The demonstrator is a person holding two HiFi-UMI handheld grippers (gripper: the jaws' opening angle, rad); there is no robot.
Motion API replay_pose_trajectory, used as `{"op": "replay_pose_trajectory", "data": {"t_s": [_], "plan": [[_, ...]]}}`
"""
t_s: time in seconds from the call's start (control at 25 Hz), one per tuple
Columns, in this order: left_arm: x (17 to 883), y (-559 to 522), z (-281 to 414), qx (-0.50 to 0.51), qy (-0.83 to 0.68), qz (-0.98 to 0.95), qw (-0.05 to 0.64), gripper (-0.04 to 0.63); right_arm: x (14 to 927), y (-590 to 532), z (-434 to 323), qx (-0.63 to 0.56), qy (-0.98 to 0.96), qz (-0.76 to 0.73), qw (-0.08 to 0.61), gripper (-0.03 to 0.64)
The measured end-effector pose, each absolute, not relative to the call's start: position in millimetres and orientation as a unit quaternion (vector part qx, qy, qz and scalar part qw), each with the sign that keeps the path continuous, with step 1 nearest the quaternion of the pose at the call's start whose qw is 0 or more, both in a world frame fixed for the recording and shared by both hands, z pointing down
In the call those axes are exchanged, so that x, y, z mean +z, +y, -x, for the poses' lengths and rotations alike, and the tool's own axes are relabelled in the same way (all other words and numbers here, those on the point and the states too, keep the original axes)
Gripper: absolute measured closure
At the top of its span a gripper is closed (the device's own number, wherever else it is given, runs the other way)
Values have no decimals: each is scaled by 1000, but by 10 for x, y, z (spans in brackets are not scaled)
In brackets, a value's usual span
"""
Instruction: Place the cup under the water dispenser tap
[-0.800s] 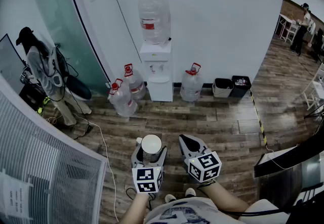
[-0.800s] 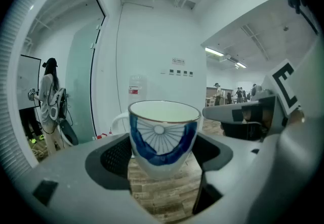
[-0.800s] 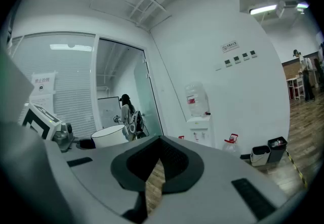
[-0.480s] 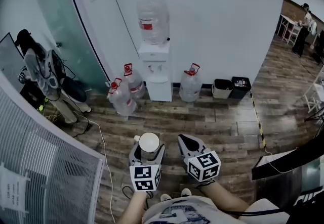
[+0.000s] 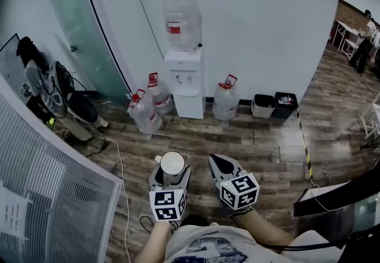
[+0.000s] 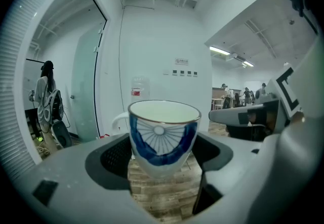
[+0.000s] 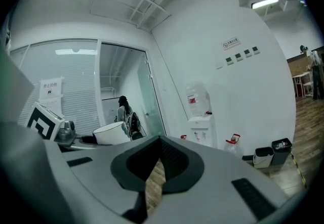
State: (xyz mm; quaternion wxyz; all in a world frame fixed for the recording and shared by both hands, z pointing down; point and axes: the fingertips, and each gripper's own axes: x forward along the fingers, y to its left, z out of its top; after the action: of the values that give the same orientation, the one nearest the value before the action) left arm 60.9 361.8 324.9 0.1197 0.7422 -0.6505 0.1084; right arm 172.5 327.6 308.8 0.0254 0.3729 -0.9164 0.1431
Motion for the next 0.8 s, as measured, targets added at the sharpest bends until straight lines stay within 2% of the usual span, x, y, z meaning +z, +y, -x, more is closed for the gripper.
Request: {"op": "replay_pose_trajectory", "data": {"t_s": [0.4, 0.8], "plan": [[3298, 3181, -545, 101, -649, -744, 122, 179, 3182, 2849, -1614, 149, -918, -367, 27, 597], [3420, 2180, -113, 108, -634, -754, 133, 179, 3323, 1878, -1173, 163, -909, -383, 37, 597]]}}
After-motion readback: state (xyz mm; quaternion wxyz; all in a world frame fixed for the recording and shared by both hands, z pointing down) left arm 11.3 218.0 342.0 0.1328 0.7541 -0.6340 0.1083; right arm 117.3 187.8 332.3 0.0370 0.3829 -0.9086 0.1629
